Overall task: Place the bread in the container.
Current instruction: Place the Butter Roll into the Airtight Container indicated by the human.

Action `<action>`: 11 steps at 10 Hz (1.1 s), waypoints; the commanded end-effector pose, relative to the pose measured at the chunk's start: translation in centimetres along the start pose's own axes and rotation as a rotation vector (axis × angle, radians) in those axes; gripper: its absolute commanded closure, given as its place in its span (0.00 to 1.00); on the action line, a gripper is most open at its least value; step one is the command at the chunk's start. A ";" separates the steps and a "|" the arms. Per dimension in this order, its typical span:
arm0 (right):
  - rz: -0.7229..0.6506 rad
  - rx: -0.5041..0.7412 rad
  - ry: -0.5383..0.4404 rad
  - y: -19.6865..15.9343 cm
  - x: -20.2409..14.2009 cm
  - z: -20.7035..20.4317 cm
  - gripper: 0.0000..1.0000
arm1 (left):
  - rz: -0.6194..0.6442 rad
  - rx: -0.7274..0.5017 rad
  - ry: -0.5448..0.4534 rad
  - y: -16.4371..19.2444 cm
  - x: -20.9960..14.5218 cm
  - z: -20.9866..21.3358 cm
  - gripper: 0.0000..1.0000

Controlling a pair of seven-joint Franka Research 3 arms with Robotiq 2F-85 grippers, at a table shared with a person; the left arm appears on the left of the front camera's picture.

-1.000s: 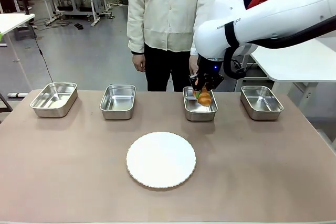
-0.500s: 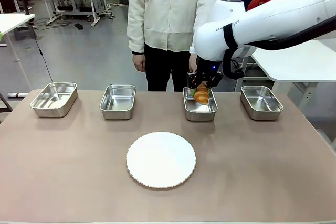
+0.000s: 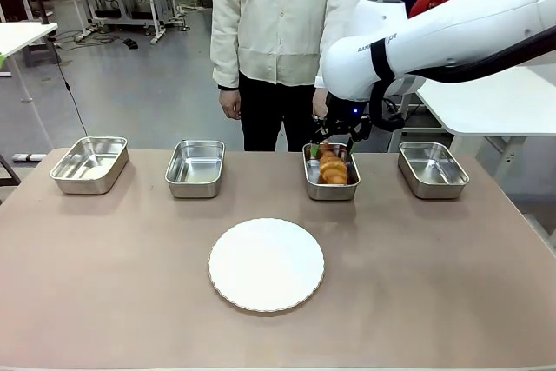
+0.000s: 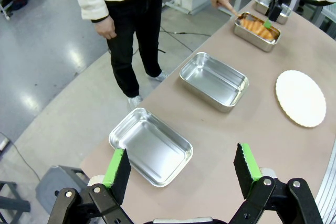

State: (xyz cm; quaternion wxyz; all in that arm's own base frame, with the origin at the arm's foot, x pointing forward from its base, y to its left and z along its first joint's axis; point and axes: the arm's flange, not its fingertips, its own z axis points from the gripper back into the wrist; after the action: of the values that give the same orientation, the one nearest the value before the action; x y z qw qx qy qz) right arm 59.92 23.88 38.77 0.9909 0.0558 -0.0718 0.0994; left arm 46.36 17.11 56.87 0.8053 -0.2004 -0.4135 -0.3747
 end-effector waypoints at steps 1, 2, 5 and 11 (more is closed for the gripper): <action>0.003 0.001 -0.001 0.1 0.0 0.0 0.00 | -0.011 -0.005 -0.005 -0.2 0.0 0.2 0.00; 0.003 0.001 -0.001 0.1 0.0 0.0 0.00 | -0.011 -0.005 -0.005 -0.2 0.0 0.2 0.00; 0.003 0.001 -0.001 0.1 0.0 0.0 0.00 | -0.011 -0.005 -0.005 -0.2 0.0 0.2 0.00; 0.032 0.020 -0.049 1.2 -1.1 2.2 0.00 | -0.011 -0.005 -0.005 -0.2 0.0 0.2 0.00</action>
State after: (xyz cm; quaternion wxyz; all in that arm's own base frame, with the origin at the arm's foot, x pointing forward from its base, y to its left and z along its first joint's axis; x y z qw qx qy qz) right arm 59.66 24.41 39.34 0.9899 0.0572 -0.0765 0.1047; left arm 46.36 17.11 56.86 0.8053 -0.2004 -0.4134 -0.3747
